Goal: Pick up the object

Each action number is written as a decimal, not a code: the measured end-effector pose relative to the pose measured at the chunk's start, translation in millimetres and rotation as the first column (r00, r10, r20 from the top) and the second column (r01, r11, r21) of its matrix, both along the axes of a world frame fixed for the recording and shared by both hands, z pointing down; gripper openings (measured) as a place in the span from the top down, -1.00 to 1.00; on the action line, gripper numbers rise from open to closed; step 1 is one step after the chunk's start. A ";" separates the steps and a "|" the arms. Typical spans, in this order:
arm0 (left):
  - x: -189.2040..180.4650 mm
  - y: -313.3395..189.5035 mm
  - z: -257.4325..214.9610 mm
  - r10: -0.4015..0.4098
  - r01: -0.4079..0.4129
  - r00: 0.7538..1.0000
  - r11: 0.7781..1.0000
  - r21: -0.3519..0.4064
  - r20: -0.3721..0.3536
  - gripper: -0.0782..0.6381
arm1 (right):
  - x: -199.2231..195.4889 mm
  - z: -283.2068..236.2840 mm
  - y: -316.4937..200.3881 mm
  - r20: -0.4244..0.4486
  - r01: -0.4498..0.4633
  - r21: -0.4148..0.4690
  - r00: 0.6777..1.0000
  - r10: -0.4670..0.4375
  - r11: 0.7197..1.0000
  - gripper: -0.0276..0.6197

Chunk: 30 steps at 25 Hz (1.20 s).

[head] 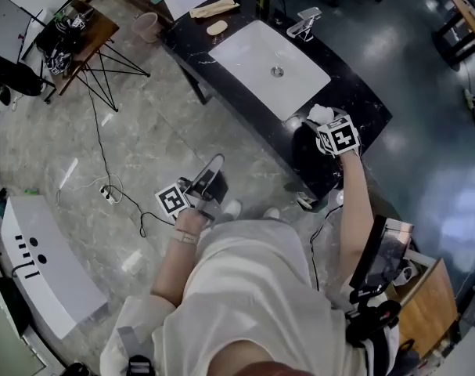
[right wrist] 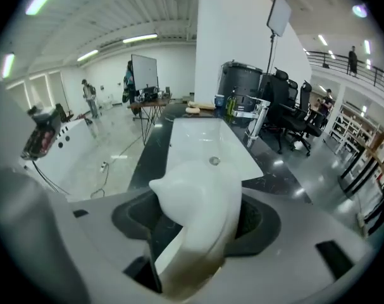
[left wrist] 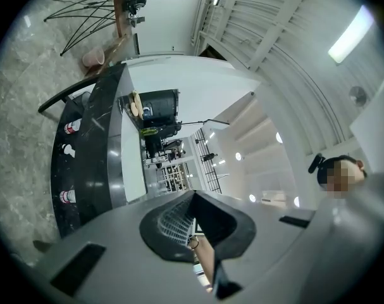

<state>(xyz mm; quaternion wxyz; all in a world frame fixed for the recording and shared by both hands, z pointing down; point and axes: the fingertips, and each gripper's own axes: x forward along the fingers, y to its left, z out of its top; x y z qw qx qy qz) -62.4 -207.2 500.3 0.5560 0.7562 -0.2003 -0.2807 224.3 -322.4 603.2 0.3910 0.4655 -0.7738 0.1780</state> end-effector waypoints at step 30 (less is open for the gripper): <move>43.7 32.0 1.8 0.385 -0.384 0.921 0.923 0.019 -0.057 0.76 | -105.1 -211.4 160.6 0.972 -0.396 0.188 0.206 -0.112 0.899 -0.02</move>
